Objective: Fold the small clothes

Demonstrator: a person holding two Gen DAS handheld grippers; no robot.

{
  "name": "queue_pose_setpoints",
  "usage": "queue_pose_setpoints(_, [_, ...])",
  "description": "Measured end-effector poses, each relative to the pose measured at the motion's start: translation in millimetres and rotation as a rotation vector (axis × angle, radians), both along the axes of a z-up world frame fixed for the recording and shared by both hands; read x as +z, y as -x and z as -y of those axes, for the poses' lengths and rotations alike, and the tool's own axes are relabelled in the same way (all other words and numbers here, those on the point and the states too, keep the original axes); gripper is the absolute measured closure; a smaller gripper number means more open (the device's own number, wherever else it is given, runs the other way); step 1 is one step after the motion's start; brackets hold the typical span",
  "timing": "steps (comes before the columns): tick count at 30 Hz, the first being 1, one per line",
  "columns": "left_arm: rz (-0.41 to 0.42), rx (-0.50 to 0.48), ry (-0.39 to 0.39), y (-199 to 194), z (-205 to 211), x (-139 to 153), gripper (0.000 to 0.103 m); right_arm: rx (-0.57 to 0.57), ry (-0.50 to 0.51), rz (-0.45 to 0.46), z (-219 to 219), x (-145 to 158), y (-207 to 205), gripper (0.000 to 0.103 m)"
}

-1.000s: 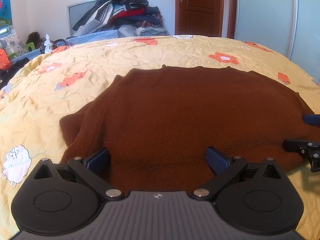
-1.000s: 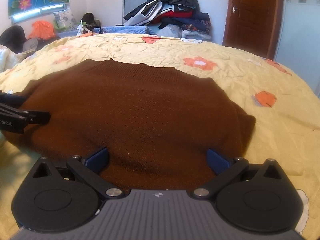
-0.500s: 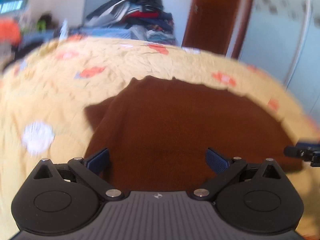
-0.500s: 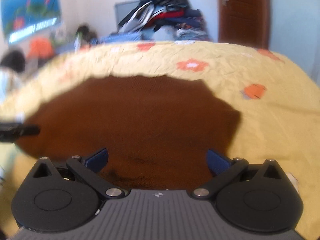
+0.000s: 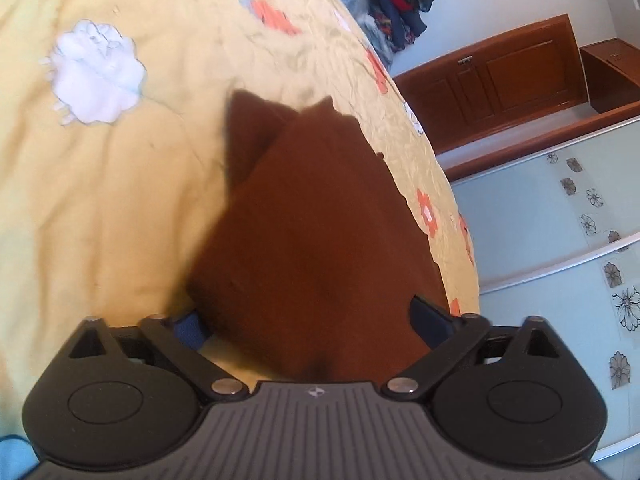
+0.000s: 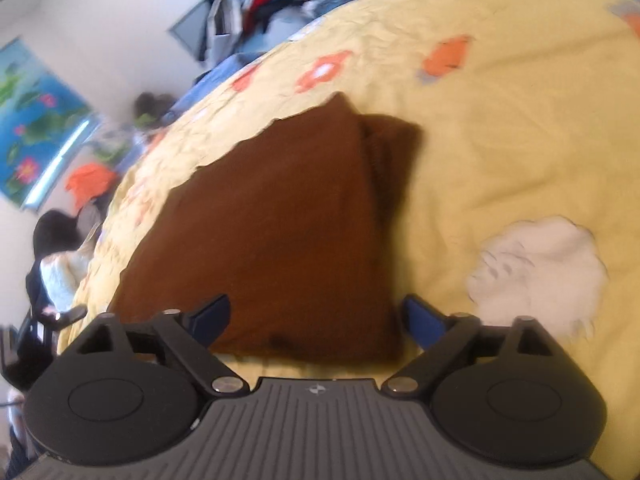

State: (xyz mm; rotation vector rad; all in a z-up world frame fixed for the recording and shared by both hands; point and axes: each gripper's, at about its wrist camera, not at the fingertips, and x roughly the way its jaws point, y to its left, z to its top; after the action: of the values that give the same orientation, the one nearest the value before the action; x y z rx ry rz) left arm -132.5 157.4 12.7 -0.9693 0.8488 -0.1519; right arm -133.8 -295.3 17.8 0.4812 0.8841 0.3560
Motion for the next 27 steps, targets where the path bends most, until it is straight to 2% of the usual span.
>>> queue_pose_setpoints(1, [-0.015,-0.013,-0.029,-5,3,0,0.06,0.012,0.017,-0.015,-3,0,-5,0.048])
queue_pose_setpoints(2, [-0.051,-0.036,-0.071,-11,6,-2,0.093,0.026,0.024,-0.036,-3,0,-11,0.063])
queue_pose_setpoints(3, [-0.09,-0.045,-0.105,-16,6,-5,0.093,0.044,0.02,-0.038,-2,1,-14,0.076])
queue_pose_setpoints(5, [-0.082,-0.057,-0.117,-15,4,-1,0.093,0.082,0.033,-0.02,2,12,-12,0.078])
queue_pose_setpoints(7, [-0.048,-0.085,-0.216,-8,4,13,0.094,0.107,0.088,0.004,7,21,-5,0.085])
queue_pose_setpoints(9, [-0.051,-0.102,-0.282,-4,2,15,0.093,0.122,0.193,-0.02,12,14,2,0.086])
queue_pose_setpoints(11, [-0.046,-0.136,-0.322,0,1,10,0.091,0.112,0.147,-0.02,21,7,8,0.086])
queue_pose_setpoints(12, [-0.041,-0.146,-0.321,3,-1,13,0.089,0.097,0.121,-0.028,25,7,9,0.077])
queue_pose_setpoints(13, [-0.043,-0.147,-0.334,6,-3,19,0.083,0.067,0.127,-0.026,27,12,11,0.06])
queue_pose_setpoints(14, [-0.024,-0.144,-0.356,11,-5,29,0.078,0.024,0.143,0.008,28,20,15,0.05])
queue_pose_setpoints(15, [0.031,-0.134,-0.392,17,-6,43,0.076,-0.013,0.159,0.06,26,30,21,0.039])
queue_pose_setpoints(16, [0.095,-0.118,-0.439,22,-5,57,0.066,-0.007,0.172,0.106,20,40,23,0.039])
queue_pose_setpoints(17, [0.163,-0.102,-0.487,25,1,70,0.039,0.028,0.183,0.139,8,48,22,0.038])
queue_pose_setpoints(19, [0.281,-0.094,-0.579,21,22,87,0.005,0.116,0.21,0.201,-28,57,13,0.037])
queue_pose_setpoints(21, [0.374,-0.158,-0.676,4,56,89,0.005,0.238,0.255,0.245,-75,55,-2,0.033])
queue_pose_setpoints(23, [0.392,-0.232,-0.787,-22,92,74,0.005,0.335,0.317,0.246,-120,44,-19,0.033])
queue_pose_setpoints(24, [0.36,-0.255,-0.852,-37,109,62,0.006,0.381,0.36,0.239,-140,36,-26,0.033])
queue_pose_setpoints(26, [0.287,-0.298,-0.96,-55,129,35,0.006,0.432,0.51,0.225,-169,16,-30,0.033])
queue_pose_setpoints(27, [0.254,-0.325,-1.0,-59,134,22,0.006,0.454,0.576,0.251,-176,7,-23,0.031])
